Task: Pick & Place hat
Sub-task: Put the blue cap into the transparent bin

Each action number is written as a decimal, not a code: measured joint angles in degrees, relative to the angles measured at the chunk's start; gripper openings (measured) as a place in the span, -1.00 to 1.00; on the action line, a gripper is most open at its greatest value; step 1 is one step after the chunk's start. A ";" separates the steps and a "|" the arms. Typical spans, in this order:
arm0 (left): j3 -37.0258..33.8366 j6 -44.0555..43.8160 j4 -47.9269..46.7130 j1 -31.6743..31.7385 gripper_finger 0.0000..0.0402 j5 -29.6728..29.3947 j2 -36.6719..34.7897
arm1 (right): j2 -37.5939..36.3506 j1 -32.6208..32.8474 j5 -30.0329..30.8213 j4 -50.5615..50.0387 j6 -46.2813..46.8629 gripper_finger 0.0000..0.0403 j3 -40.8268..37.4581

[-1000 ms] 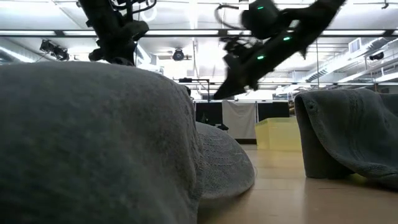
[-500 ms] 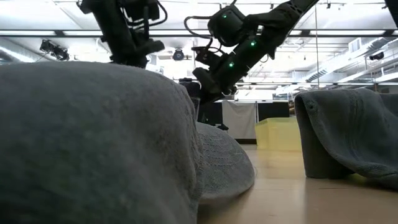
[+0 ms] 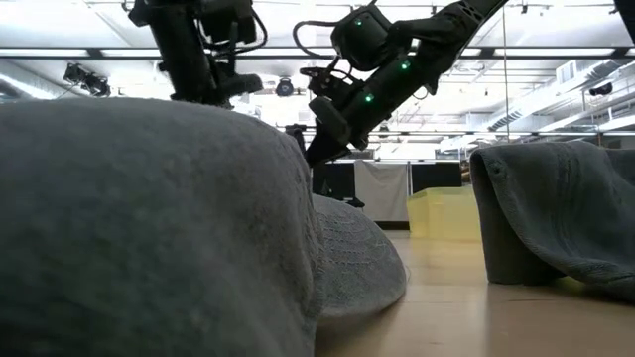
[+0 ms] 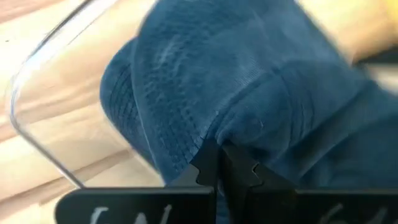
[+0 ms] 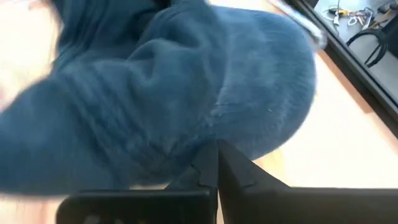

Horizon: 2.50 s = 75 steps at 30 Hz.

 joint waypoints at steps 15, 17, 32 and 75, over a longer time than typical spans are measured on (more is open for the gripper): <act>-0.03 15.65 -7.41 -4.59 -0.95 6.49 0.09 | 0.00 0.02 0.14 5.48 -2.30 -1.00 0.05; -0.03 17.73 -7.41 -4.80 -0.95 9.52 0.09 | 0.00 0.02 0.16 6.21 -2.30 -1.00 0.05; -0.06 20.13 -8.27 -4.74 -0.90 8.59 0.53 | -0.02 0.07 -3.83 8.57 -3.63 -1.00 0.03; 13.80 27.20 -13.50 -3.80 -0.86 -4.74 9.11 | 1.20 -0.24 -6.63 7.17 -9.49 -1.00 -0.04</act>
